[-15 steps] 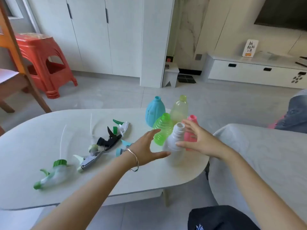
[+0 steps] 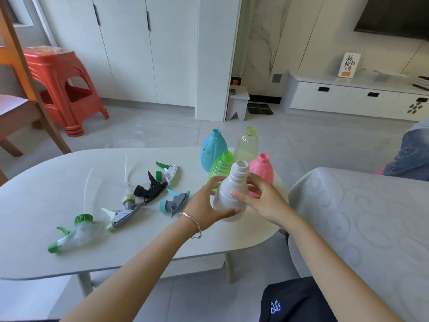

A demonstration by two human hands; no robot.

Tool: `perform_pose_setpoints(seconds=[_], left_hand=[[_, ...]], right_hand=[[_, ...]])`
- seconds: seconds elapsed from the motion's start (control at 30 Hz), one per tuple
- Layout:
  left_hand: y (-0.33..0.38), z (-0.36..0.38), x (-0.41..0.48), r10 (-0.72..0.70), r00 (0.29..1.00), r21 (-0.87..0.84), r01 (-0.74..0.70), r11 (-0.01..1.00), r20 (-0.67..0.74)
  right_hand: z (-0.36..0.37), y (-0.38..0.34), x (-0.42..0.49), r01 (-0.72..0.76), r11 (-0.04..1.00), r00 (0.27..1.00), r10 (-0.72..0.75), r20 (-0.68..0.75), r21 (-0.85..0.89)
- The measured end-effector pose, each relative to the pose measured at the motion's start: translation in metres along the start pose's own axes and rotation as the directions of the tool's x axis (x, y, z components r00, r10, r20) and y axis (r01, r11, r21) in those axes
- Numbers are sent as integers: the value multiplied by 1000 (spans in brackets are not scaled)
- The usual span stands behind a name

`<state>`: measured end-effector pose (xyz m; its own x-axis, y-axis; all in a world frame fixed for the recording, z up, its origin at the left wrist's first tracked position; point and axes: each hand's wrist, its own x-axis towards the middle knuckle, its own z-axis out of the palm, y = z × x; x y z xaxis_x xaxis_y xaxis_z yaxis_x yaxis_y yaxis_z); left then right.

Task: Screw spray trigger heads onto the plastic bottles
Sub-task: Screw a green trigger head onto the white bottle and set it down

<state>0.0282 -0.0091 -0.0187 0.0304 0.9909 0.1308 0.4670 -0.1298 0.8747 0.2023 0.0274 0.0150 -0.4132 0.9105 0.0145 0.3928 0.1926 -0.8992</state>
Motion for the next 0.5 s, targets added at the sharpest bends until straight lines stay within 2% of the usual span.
perform_pose_setpoints(seconds=[0.17,0.37,0.5], left_hand=[[14,-63,-16,50,998,-102,-55,993,-49],[-7,-147,-54,43,980,-9,-45,999,-192],[-37,-200,-89,-27,939,0,28,1000,-342]], right_hand=[[24,-59,4,96,980,994,-102,28,175],[97,-99,21,115,948,973,-167,159,297],[147,-101,31,91,959,959,-157,236,268]])
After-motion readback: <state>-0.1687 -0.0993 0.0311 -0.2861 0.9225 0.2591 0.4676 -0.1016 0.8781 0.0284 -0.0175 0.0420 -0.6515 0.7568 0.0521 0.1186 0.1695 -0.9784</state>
